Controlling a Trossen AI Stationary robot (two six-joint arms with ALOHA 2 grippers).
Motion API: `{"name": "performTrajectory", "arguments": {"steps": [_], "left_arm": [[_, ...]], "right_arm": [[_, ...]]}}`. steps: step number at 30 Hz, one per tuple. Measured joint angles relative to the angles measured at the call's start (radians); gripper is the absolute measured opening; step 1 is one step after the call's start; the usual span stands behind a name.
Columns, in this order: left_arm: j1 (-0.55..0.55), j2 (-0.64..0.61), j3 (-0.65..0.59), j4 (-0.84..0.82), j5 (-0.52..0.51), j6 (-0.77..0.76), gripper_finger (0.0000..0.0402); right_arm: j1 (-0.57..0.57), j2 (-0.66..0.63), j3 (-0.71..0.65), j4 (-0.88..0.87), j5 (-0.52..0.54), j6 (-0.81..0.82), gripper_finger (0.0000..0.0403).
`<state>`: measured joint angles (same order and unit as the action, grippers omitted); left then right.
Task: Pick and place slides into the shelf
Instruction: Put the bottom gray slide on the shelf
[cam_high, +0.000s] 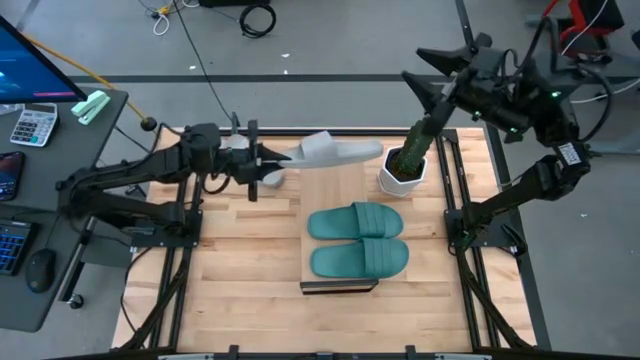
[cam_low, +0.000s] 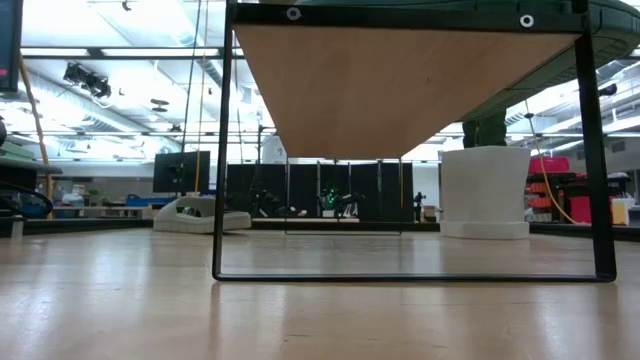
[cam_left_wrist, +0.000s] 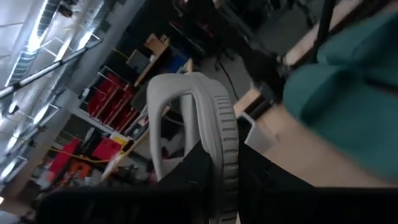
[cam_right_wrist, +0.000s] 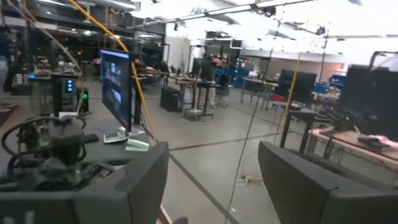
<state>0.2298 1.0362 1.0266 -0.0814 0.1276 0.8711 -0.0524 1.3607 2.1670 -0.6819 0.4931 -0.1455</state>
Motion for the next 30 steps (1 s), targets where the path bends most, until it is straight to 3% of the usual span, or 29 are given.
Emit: {"name": "performTrajectory", "arguments": {"steps": [9, 25, 30], "left_arm": [[0.006, -0.044, -0.199, 0.114, 0.035, -0.02, 0.0044], [0.104, -0.042, -0.478, 0.462, 0.033, 0.232, 0.0044], [0.13, -0.042, -0.509, 0.485, 0.034, 0.203, 0.0044]], "right_arm": [[-0.053, 0.007, 0.0, 0.001, 0.0, 0.058, 0.0249], [-0.064, 0.007, 0.0, 0.001, 0.0, 0.195, 0.0235], [-0.064, 0.009, 0.0, 0.001, 0.0, 0.196, 0.0232]]}}
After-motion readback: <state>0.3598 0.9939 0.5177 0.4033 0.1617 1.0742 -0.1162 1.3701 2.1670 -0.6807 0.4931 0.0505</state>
